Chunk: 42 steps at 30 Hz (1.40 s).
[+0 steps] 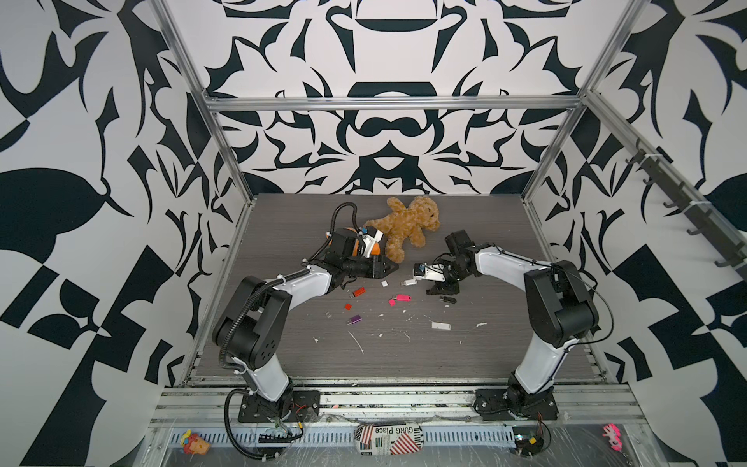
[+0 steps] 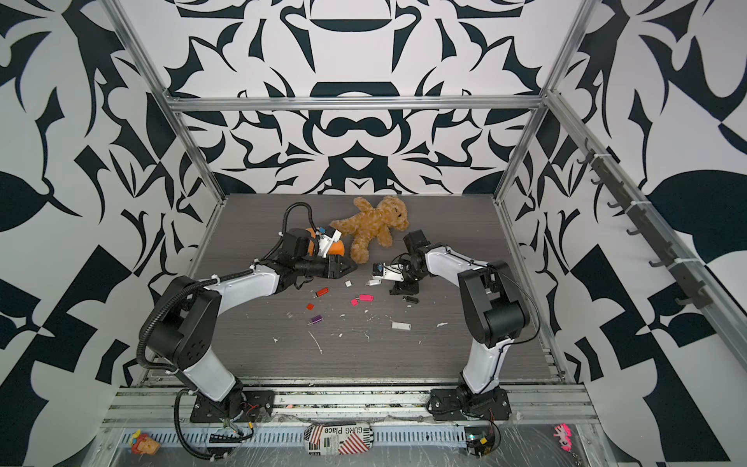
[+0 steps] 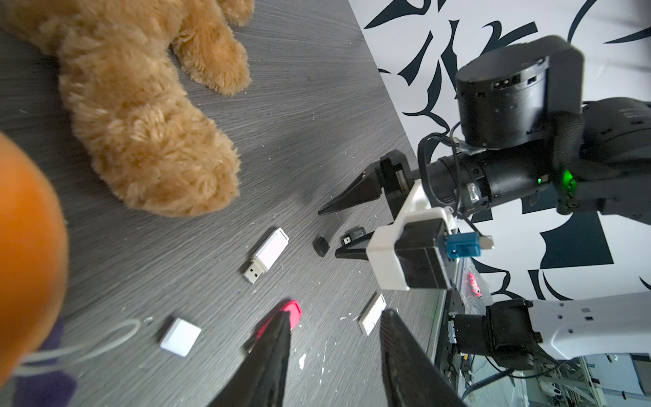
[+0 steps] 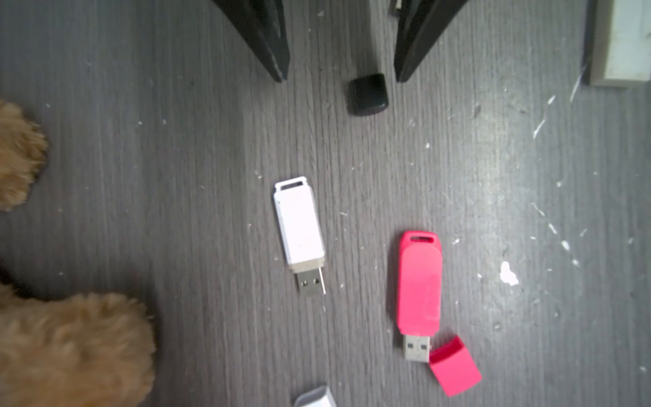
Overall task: Close the usb drive cover
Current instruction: Pick up the cover from the center of the board.
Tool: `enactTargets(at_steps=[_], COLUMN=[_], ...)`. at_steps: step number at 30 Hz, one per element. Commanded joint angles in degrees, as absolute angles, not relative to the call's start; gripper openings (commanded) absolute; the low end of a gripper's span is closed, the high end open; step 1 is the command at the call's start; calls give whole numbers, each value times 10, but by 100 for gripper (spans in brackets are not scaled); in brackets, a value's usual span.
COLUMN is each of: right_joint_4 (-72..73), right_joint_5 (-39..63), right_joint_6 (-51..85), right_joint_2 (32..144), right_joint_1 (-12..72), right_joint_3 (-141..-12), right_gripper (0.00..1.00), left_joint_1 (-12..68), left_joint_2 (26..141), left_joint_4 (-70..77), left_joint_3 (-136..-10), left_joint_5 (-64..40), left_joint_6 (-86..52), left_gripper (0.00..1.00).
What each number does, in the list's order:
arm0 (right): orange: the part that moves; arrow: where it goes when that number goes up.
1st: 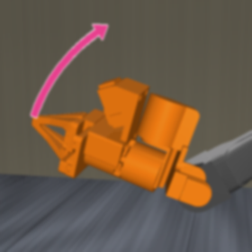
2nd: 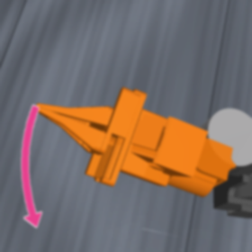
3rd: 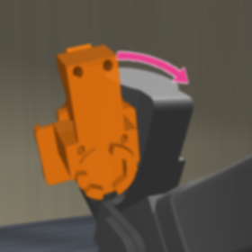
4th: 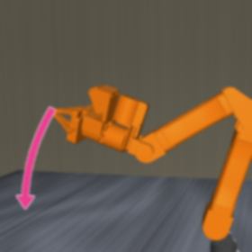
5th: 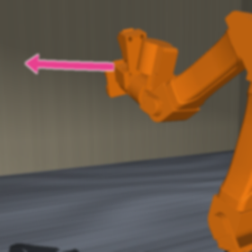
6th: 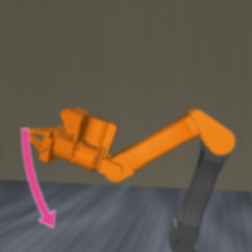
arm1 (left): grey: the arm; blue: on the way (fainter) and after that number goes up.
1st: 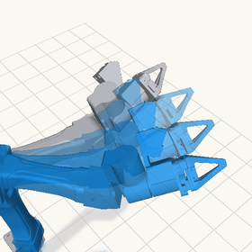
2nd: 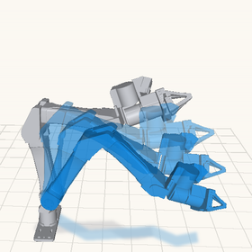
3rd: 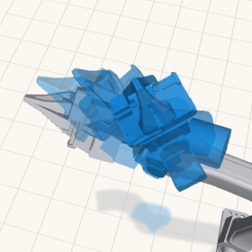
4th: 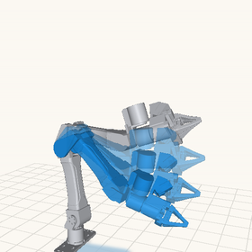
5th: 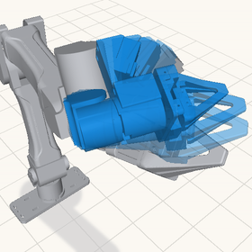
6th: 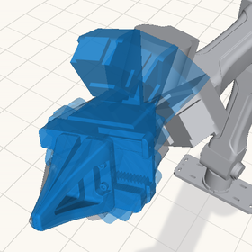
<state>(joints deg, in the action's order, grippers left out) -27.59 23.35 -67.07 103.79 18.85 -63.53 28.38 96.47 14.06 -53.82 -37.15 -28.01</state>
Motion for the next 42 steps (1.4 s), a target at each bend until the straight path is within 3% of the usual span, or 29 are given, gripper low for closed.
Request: enactTargets(at_steps=[1, 11, 36, 42], right_joint_4=[-299, -315, -366, -364], right_joint_5=[244, 243, 243, 232], right_joint_6=[-689, -700, -709, -704], right_joint_2=[1037, 1063, 1097, 1091], right_joint_1=[189, 192, 194, 194], right_joint_3=[-643, -655, -695, -690], right_gripper=[51, 49, 27, 36], left_joint_1=[276, 271, 271, 271], left_joint_2=[942, 939, 940, 942], left_joint_4=[136, 133, 132, 138], left_joint_3=[-530, -532, -533, -533], left_joint_5=[-367, -362, -345, -345], left_joint_6=[-272, -269, -270, -276], left_gripper=[46, 45, 45, 45])
